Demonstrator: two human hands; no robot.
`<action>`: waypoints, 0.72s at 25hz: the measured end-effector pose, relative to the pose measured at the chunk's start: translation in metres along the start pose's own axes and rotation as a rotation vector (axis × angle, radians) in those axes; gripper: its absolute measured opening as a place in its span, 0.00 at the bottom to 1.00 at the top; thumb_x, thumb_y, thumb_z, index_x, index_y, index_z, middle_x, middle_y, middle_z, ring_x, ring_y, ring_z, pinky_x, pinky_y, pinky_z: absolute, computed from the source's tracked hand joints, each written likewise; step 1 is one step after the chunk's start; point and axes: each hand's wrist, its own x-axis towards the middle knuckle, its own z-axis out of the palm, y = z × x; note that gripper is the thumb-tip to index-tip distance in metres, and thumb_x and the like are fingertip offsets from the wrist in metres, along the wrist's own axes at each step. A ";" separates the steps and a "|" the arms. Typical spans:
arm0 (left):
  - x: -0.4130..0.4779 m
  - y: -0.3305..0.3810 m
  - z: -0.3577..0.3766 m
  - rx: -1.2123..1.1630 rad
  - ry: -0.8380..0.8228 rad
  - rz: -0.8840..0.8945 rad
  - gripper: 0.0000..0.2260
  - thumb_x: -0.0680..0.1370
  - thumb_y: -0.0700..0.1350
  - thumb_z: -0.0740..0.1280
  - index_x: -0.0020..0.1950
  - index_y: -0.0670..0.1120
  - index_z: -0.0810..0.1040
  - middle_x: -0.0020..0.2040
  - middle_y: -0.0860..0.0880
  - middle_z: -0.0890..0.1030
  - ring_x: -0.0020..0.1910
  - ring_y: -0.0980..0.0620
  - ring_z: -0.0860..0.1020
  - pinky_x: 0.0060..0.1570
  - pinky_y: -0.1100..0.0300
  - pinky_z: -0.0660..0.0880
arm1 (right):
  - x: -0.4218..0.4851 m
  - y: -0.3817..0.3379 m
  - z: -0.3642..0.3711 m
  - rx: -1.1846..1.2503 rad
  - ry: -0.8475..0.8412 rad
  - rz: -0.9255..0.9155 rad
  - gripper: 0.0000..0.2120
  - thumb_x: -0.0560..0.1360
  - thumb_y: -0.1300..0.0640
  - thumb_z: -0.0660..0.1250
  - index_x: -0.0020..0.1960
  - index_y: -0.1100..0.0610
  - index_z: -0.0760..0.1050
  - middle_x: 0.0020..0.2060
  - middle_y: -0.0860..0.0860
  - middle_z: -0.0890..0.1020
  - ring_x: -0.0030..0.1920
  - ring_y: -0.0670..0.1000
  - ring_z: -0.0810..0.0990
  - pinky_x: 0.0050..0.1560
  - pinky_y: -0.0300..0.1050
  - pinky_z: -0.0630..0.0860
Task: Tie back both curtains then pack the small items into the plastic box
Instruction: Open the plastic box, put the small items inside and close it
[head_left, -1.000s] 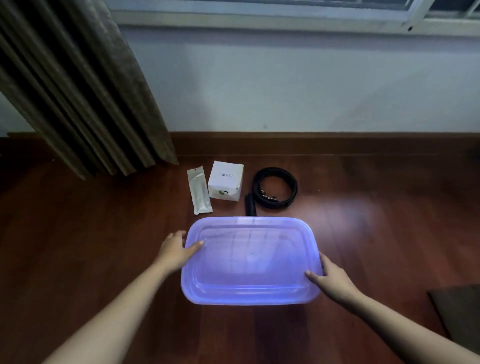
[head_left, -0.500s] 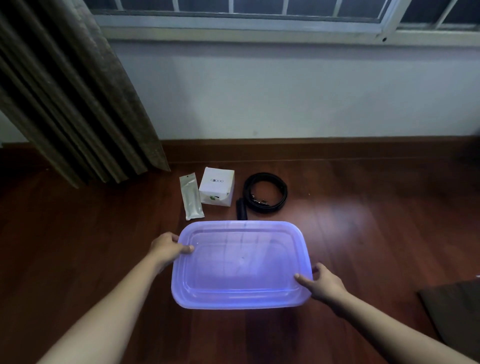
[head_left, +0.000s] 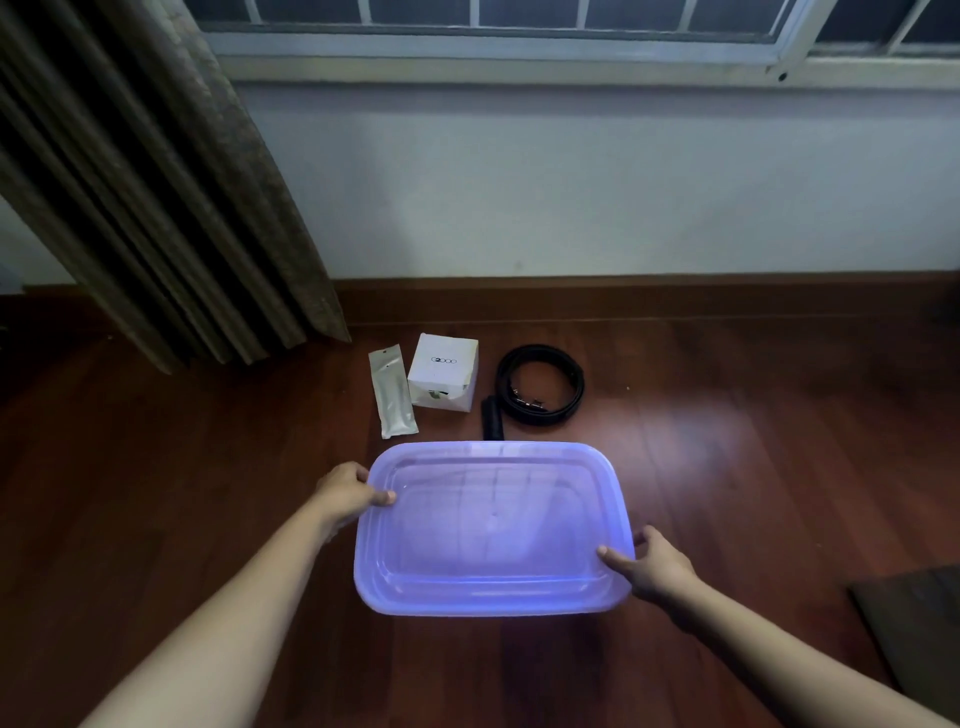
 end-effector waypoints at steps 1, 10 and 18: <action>-0.001 0.004 0.001 0.011 0.000 0.024 0.15 0.67 0.43 0.76 0.50 0.42 0.76 0.52 0.43 0.78 0.50 0.46 0.77 0.44 0.55 0.73 | 0.002 0.000 0.001 0.006 -0.008 0.011 0.22 0.68 0.42 0.72 0.53 0.56 0.71 0.48 0.52 0.80 0.43 0.53 0.78 0.37 0.43 0.72; 0.011 0.023 0.004 0.133 0.037 0.107 0.25 0.66 0.55 0.77 0.54 0.42 0.76 0.53 0.45 0.77 0.50 0.47 0.76 0.45 0.57 0.73 | 0.013 0.005 0.002 0.012 -0.021 0.038 0.24 0.66 0.40 0.73 0.48 0.56 0.70 0.43 0.52 0.78 0.37 0.53 0.79 0.35 0.45 0.78; 0.014 0.025 -0.012 0.260 0.021 0.184 0.19 0.67 0.58 0.75 0.47 0.45 0.78 0.46 0.47 0.79 0.47 0.48 0.77 0.40 0.57 0.71 | 0.013 0.010 0.005 0.012 -0.012 0.020 0.23 0.65 0.39 0.73 0.46 0.54 0.70 0.43 0.51 0.79 0.43 0.55 0.81 0.43 0.47 0.78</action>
